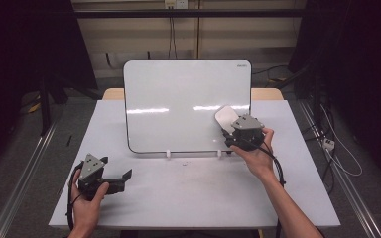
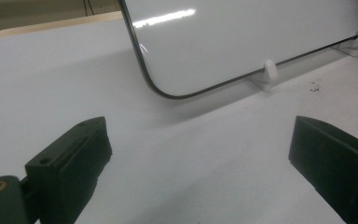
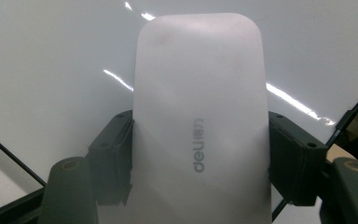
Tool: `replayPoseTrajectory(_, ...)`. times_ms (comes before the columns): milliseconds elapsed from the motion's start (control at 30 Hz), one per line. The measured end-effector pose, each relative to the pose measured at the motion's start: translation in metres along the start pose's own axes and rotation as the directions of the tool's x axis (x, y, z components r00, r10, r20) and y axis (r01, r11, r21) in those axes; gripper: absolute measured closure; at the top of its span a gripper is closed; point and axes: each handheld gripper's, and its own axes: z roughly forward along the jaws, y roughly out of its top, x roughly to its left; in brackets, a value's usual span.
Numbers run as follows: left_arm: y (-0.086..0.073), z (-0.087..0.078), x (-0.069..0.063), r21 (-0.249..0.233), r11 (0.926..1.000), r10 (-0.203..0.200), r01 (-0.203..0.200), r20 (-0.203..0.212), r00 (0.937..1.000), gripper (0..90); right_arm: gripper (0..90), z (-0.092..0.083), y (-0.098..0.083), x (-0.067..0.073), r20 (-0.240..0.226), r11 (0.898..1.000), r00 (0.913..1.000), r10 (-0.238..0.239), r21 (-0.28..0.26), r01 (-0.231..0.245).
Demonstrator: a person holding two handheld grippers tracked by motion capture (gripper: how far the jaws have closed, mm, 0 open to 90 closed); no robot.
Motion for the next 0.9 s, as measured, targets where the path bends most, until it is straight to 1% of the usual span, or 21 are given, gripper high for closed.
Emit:
replayPoseTrajectory(233, 0.0002, 0.0001, -0.0001, 0.001, 1.0000, -0.001, 0.001, -0.002, 1.0000, 5.0, 31.3, 0.0015, -0.0009, 0.0003, 0.001, 1.000, 1.0000, -0.003, 0.004, 0.003)
replayPoseTrajectory(267, 0.0002, -0.0001, -0.0001, -0.002, 1.0000, -0.002, 0.002, -0.003, 1.0000, 5.0, 31.3, 0.0020, -0.0015, 0.0002, 0.000, 1.000, 1.0000, -0.006, 0.005, 0.006)
replayPoseTrajectory(300, 0.0002, -0.0005, -0.0004, -0.003, 1.0000, -0.004, 0.004, -0.005, 1.0000, 5.0, 31.2, 0.0036, -0.0032, 0.0011, 0.003, 1.000, 0.9998, -0.019, 0.013, 0.019)
replayPoseTrajectory(433, 0.0012, -0.0002, -0.0017, -0.001, 1.0000, -0.003, 0.003, -0.004, 1.0000, 5.0, 31.1, 0.0046, -0.0029, 0.0032, 0.016, 1.000, 0.9995, -0.028, 0.015, 0.028)
replayPoseTrajectory(600, 0.0014, 0.0011, -0.0034, 0.003, 1.0000, 0.003, -0.003, -0.002, 1.0000, 5.0, 30.7, 0.0053, -0.0030, 0.0030, 0.013, 1.000, 0.9996, -0.024, 0.018, 0.024)
replayPoseTrajectory(800, 0.0022, 0.0037, -0.0034, 0.003, 1.0000, -0.001, 0.001, 0.001, 1.0000, 5.0, 30.2, 0.0060, -0.0030, 0.0013, -0.003, 1.000, 1.0000, 0.003, 0.026, -0.003)
replayPoseTrajectory(900, 0.0021, 0.0053, -0.0043, 0.011, 0.9999, 0.005, -0.005, 0.006, 1.0000, 5.0, 29.9, 0.0061, -0.0034, 0.0001, -0.011, 1.000, 0.9999, 0.011, 0.027, -0.011)
